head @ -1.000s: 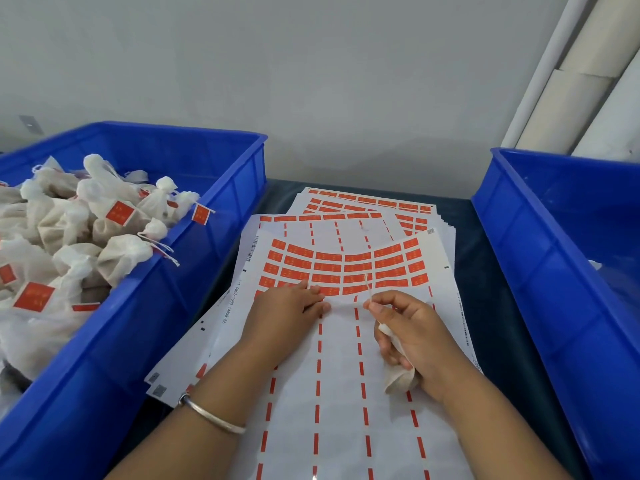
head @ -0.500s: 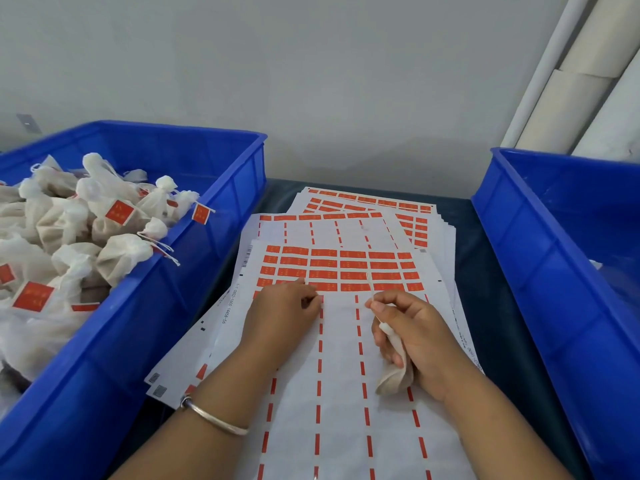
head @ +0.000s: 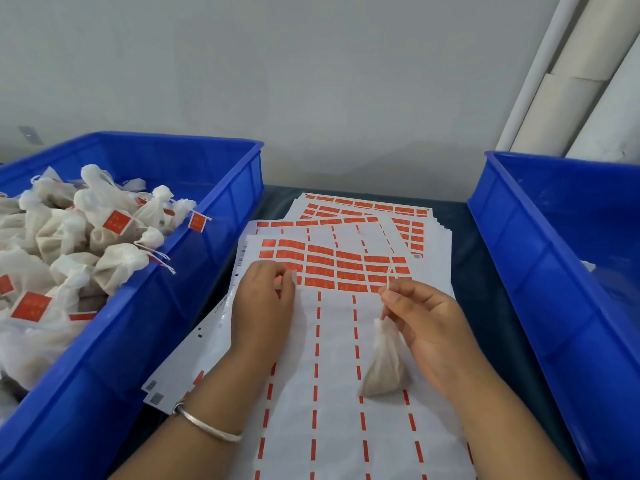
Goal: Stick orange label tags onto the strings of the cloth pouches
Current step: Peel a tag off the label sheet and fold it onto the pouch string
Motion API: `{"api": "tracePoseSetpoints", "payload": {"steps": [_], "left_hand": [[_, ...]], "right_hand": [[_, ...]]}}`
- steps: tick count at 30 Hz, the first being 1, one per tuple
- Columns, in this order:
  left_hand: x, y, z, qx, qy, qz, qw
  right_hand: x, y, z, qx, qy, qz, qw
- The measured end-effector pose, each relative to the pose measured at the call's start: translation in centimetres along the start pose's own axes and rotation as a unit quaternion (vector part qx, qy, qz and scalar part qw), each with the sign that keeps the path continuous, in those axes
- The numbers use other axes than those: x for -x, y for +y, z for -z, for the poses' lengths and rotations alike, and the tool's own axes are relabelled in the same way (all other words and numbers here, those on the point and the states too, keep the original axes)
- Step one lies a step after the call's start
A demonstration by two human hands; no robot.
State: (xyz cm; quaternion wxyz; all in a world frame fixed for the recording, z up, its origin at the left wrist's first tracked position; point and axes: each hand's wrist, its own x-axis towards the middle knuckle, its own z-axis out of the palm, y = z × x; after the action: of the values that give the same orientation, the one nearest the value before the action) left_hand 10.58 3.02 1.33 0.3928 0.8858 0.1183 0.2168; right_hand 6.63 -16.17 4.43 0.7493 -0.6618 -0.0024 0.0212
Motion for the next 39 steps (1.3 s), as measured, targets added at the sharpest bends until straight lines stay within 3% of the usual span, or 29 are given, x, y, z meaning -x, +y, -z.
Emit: {"api": "tracePoseSetpoints", "payload": {"steps": [7,10,16,21,28,39], "left_hand": [[0.8,4.3,0.5,0.073,0.021,0.000,0.997],[1.2,6.8,0.4,0.147,0.009,0.047,0.988],[3.8,9.8,-2.0,0.361,-0.128,0.169,0.908],[5.3,9.7,-2.8,0.411,-0.214,0.208,0.861],[5.1,9.2,-2.8,0.436,-0.232,0.249,0.833],[5.0,9.4,-2.1,0.430,-0.237,0.256,0.833]], "right_hand": [[-0.2,-0.4,0.7,0.000,-0.003,0.045,0.999],[-0.1,-0.7,0.7,-0.014,-0.012,0.058,0.998],[0.0,-1.1,0.9,-0.006,-0.005,0.094,0.996],[-0.3,-1.1,1.4,0.027,0.081,0.105,0.991],[-0.7,-0.7,1.9,0.035,0.114,0.124,0.985],[-0.9,-0.2,1.6,0.036,0.130,0.111,0.985]]}}
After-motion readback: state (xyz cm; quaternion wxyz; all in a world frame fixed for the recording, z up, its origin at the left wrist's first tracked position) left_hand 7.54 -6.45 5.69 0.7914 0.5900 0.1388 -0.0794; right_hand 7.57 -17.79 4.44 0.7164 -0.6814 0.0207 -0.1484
